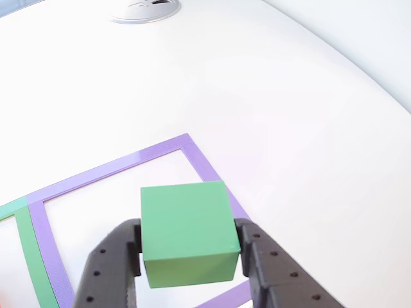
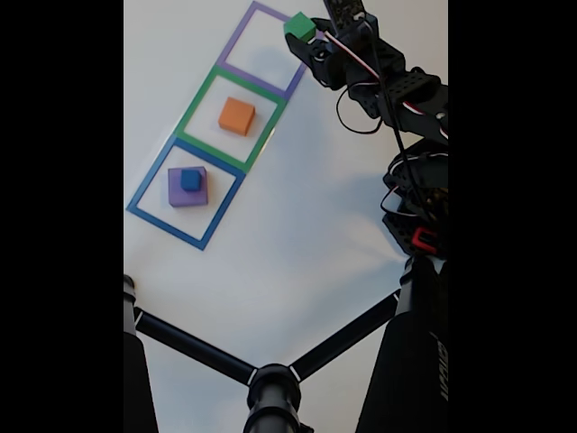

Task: Tower of hanoi

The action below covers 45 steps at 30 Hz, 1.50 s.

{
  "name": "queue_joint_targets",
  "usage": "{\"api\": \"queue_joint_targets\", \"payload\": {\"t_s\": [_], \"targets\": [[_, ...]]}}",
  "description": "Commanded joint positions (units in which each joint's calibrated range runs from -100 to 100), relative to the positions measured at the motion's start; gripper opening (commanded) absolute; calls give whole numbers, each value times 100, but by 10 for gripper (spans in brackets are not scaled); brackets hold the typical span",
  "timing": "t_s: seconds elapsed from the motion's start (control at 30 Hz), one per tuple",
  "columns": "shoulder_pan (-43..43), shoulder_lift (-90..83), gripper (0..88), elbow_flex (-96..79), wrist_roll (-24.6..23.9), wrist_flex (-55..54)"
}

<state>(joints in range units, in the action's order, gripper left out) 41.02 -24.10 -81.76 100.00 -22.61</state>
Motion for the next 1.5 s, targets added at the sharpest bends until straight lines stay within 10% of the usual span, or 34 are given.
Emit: {"api": "queue_joint_targets", "payload": {"t_s": [0.0,0.5,1.47], "targets": [[-209,921,95,85,0,-1464],[-554,3601,95,476,0,-3933],[-411,5047,199,1222,0,-4524]]}}
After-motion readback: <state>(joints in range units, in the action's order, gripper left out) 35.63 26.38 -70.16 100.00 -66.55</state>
